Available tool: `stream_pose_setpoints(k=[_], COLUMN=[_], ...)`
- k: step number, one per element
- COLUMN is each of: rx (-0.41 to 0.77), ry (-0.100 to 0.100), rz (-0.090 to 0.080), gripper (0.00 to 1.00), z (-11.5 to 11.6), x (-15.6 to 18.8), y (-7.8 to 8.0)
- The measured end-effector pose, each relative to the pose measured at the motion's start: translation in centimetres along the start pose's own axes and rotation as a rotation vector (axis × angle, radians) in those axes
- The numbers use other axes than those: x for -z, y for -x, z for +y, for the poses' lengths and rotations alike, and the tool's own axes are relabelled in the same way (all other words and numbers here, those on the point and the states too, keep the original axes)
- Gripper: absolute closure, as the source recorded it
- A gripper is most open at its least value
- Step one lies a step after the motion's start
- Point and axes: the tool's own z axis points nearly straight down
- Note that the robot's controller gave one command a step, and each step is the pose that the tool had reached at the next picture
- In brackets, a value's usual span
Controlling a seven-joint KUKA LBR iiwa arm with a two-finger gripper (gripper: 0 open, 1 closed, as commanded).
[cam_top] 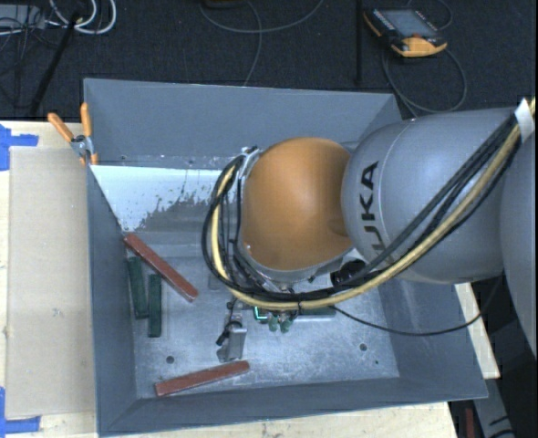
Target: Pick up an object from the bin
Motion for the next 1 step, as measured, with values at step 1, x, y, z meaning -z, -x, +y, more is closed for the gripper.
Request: stream_pose_setpoints(k=[1], rx=[0.182], ry=[0.005], rz=[-0.033], gripper=[0.0], z=[1.26], x=[-12.04], y=[-2.42])
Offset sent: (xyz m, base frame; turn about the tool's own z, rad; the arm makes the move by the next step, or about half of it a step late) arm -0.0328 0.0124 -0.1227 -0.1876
